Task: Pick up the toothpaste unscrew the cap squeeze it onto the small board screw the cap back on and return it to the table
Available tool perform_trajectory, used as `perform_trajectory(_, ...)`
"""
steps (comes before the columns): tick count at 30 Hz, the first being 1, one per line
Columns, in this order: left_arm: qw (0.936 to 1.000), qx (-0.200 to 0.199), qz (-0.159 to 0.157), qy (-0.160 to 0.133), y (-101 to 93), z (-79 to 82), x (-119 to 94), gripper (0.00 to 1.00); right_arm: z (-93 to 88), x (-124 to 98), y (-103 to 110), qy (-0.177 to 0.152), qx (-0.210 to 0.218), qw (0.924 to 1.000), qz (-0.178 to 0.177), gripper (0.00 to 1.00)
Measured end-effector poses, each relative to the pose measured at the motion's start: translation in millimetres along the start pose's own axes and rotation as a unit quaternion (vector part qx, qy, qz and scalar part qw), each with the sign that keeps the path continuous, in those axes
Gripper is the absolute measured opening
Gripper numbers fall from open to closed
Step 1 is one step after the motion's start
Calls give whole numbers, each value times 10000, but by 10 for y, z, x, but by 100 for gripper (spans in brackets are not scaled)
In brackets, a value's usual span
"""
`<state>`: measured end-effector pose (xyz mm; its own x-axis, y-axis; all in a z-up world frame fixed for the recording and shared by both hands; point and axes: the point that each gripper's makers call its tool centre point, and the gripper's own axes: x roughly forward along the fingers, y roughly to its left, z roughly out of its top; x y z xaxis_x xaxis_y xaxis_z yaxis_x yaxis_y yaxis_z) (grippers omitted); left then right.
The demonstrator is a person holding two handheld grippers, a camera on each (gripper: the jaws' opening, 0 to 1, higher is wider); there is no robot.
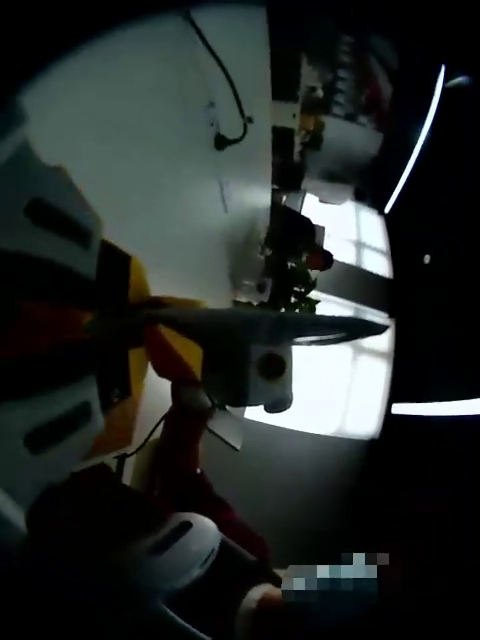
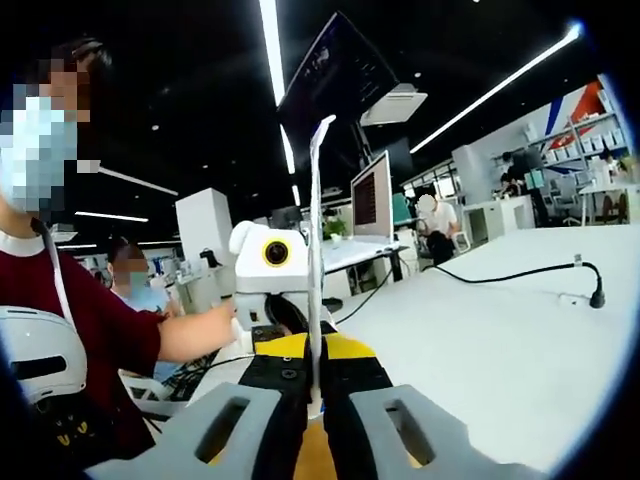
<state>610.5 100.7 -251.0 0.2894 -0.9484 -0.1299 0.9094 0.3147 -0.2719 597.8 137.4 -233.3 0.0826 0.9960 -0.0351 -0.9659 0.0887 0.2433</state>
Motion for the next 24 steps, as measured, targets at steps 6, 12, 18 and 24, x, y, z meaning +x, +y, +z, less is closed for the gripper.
perform_trajectory(6, 9999, -33, 90, 90, 120, -73, 32, 10, -71, 28, -142, 58, -20, 9999, -136, 0)
perform_trajectory(12, 9997, -122, 134, 132, 185, -172, 64, 10, -162, 45, -226, 144, -25, 9997, -172, 0)
perform_trajectory(18, 9994, -106, 213, 242, 231, -270, 77, 10, -254, 61, -275, 318, -174, 9990, -273, 0)
perform_trajectory(24, 9992, -108, 253, 299, 241, -323, 96, 10, -302, 56, -293, 394, -219, 9986, -289, 0)
